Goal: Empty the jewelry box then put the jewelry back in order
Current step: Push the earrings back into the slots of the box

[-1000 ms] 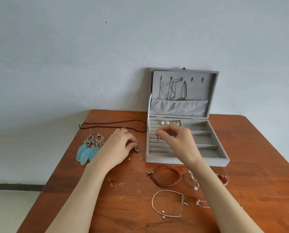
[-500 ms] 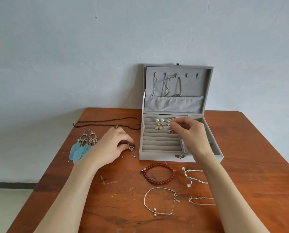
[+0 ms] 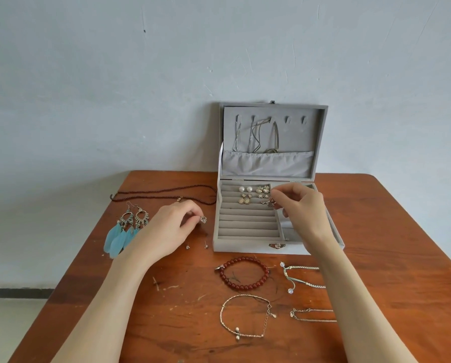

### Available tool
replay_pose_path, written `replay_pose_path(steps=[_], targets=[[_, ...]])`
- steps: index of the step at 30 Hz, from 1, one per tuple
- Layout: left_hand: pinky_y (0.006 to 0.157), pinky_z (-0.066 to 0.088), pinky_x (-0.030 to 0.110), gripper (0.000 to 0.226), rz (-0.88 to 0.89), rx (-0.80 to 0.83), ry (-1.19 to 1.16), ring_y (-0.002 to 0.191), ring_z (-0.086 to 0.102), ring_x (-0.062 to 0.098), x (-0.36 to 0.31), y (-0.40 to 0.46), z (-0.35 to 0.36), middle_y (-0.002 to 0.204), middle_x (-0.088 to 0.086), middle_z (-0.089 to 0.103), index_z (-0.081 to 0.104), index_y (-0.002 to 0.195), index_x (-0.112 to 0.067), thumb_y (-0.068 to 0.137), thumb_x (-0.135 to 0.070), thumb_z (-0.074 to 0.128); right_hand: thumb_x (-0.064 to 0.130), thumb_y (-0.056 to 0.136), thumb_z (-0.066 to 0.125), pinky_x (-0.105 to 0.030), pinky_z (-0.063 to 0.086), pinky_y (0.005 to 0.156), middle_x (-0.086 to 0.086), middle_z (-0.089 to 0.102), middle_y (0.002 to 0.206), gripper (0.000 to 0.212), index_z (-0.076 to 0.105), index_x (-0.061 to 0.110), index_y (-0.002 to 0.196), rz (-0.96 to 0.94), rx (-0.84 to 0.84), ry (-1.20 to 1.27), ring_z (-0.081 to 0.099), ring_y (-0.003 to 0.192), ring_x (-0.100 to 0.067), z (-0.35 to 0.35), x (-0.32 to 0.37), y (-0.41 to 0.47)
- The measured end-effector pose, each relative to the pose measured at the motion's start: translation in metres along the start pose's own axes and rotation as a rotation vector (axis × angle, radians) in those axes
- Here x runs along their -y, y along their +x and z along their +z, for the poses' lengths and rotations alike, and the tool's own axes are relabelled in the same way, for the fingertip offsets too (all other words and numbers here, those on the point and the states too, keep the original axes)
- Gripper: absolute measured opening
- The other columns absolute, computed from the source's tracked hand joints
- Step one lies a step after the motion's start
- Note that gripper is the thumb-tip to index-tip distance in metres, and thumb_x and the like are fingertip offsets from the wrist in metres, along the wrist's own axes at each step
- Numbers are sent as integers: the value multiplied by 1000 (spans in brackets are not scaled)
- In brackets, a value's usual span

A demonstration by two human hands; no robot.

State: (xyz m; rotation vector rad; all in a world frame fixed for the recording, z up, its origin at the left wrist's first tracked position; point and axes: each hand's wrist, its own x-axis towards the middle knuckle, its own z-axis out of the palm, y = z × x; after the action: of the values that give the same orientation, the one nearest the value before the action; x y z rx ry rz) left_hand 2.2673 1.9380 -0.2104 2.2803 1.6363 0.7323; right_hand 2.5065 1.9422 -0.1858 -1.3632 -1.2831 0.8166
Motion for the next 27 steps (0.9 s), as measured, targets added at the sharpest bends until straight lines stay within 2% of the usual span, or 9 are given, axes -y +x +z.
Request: replay_pose_path(steps=[3,7,11,13,18,22,25,27], targets=[[62,40,0,10,-40,-49,-89,80,55,-8,-5,-2,-3,87,-18,59,61,91,-27,89,-18,57,12,84,64,-18,48,61,1,67,70,9,66,18,77,-12,49,-48,61,65,-7,4,2,-3],[66,41,1,16,-51,-83,-212,78,57,-5,-20,-1,-5,83,-17,63,62,86,-29,85,-13,61,13,83,63,-20,50,67,4,66,69,9,67,19,77,-18,134,-99,60,67,-8,9,4,-7],[66,40,2,18,-39,-89,-263,76,53,-12,-30,-1,-7,82,-16,60,61,86,-26,85,-8,60,12,83,62,-6,42,55,8,63,65,6,67,15,81,-33,173,-142,54,61,-1,11,5,-9],[68,39,1,17,-19,-78,-232,77,50,-14,-33,-1,-6,84,-16,56,60,86,-25,85,-8,60,11,84,62,-4,39,52,9,61,64,7,67,15,80,-42,178,-155,52,59,1,12,6,-10],[73,36,4,16,89,-47,-125,82,49,-2,-44,4,-5,84,-17,48,55,85,-28,87,-13,59,9,84,61,-4,40,53,10,61,68,10,67,17,80,-63,196,-167,53,62,0,9,8,-12],[63,40,7,16,44,-29,-218,69,56,-1,-52,6,-6,73,-16,62,52,84,-36,91,-22,52,9,84,60,-9,45,59,7,63,71,12,66,19,80,-43,189,-154,56,66,-2,2,6,-10],[66,44,6,14,-2,40,-335,72,63,-1,-58,8,-2,76,-15,69,51,87,-31,94,-20,47,9,83,61,-10,44,59,6,63,70,12,67,19,79,-34,175,-150,56,64,-2,-1,4,-9],[69,45,5,11,-29,28,-414,76,64,-1,-61,10,1,82,-13,70,55,88,-27,92,-18,51,9,83,61,-10,44,58,6,63,69,12,66,19,79,-34,175,-153,55,63,-2,-1,4,-9]])
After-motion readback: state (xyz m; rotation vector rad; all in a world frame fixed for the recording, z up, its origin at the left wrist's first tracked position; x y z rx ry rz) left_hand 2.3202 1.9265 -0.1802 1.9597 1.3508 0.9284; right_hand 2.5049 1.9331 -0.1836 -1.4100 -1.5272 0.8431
